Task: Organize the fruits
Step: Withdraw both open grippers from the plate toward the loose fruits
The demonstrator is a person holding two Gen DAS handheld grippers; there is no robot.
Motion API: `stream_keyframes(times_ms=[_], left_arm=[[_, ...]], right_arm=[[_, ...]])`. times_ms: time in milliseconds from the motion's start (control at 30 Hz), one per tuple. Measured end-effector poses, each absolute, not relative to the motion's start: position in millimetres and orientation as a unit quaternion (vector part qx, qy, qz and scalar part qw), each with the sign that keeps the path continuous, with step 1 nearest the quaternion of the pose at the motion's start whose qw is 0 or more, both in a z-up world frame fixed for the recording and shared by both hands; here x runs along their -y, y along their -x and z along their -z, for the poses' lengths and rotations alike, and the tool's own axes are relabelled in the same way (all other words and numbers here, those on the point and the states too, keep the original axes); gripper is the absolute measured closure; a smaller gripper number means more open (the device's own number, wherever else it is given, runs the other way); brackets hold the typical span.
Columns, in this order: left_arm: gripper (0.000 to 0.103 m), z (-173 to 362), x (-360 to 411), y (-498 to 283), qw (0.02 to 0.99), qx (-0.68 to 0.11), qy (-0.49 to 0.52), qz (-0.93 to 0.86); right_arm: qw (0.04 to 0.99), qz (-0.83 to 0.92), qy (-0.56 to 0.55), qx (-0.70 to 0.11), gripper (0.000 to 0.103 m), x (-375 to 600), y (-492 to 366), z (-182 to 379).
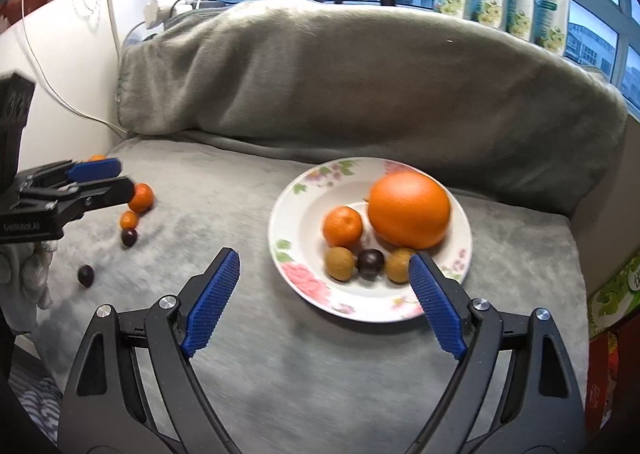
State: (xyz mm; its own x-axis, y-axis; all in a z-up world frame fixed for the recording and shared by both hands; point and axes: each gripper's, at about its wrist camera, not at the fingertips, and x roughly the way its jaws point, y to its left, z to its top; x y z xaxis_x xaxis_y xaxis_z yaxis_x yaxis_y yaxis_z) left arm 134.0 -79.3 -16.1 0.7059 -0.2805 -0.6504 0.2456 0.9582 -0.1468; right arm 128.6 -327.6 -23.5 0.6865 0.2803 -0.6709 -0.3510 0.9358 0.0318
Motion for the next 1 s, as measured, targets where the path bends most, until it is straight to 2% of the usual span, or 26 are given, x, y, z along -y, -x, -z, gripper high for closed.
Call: stream_keyframes(times_ms=[333,700,767,900,1000], left_arm=[[0.028,27,20,-88,0.931,-0.351,0.043,0.092],[0.05,59,7,-56,0.917,-0.38,0.068,0.102],[0.055,66,7,-53,0.913,-0.387,0.071,0.107],[0.061,76,11,-53,0.907,-0.398,0.07,0.118],[0.062,81,10,-54,0.904,-0.403,0.073,0.121]], right_arm=[[0.898,-0.241,0.035,-0.366,0.014,276,-139,20],[0.866,-0.313,0.066,-0.384,0.015,198,-145,26],[0.857,-0.327,0.067,-0.392,0.024,184,-147,29],[0.838,-0.349,0.067,-0.414,0.03,161,-151,38],[0.823,-0.358,0.064,-0.436,0.043,146,-159,48]])
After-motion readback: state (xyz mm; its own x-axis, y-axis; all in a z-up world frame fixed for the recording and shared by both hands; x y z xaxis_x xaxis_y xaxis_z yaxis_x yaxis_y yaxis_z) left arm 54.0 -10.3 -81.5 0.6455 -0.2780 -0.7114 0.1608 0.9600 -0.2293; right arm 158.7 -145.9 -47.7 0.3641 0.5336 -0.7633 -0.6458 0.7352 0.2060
